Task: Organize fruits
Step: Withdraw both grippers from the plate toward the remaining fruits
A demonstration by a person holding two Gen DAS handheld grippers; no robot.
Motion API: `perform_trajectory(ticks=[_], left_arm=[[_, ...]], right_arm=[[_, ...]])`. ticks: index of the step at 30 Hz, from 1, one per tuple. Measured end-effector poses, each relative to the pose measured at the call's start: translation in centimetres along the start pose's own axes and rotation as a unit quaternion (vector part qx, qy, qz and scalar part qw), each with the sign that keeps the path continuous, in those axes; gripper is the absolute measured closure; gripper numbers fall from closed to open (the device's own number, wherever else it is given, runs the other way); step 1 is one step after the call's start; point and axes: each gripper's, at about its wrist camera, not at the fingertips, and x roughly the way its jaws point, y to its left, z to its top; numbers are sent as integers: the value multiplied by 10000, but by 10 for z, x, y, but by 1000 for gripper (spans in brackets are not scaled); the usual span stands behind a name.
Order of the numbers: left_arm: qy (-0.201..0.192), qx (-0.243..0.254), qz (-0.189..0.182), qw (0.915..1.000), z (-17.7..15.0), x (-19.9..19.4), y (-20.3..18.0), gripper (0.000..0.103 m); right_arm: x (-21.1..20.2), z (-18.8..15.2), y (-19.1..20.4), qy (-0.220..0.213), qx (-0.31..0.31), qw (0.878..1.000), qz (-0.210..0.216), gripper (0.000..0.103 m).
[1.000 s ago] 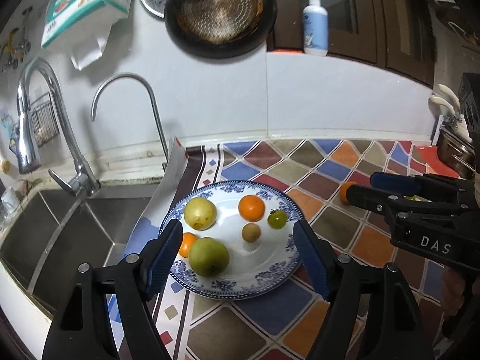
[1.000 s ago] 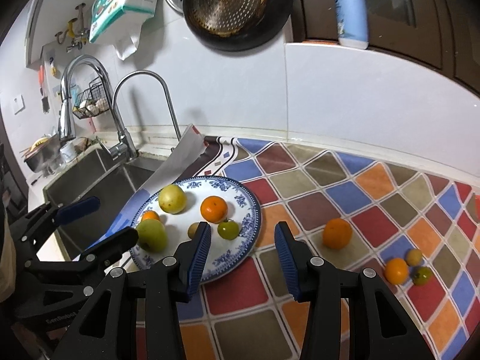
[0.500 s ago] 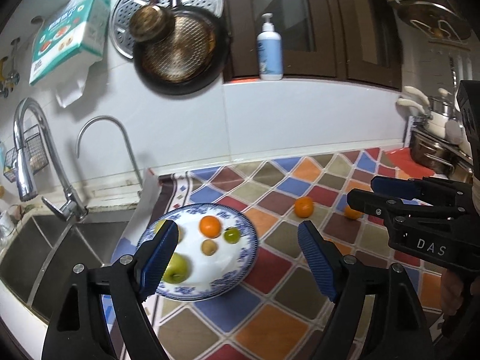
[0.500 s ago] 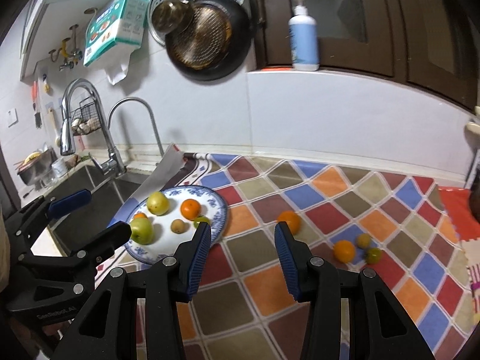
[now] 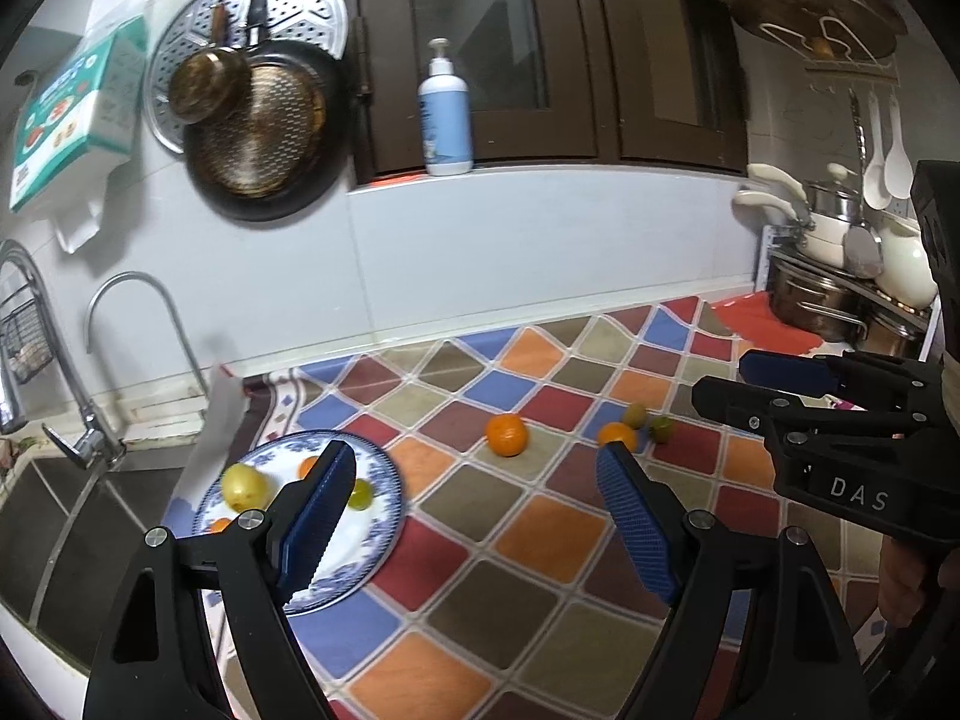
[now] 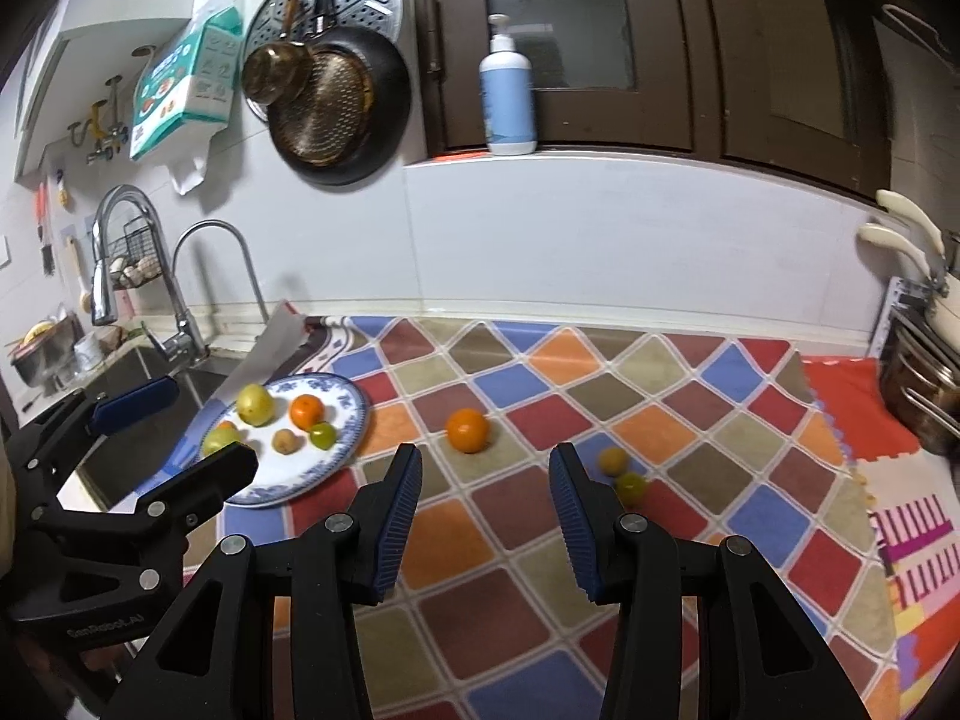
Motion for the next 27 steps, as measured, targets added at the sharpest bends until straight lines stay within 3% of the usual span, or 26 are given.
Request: perform_trajectory(ticks=[12, 27], left_arm=[[28, 422, -224, 9989, 5, 31, -52, 20], [403, 965, -563, 9929, 3, 98, -79, 20]], right_arm=[[1, -9, -47, 148, -234, 9993, -257, 58], [58, -20, -85, 656, -585, 9960, -172, 58]])
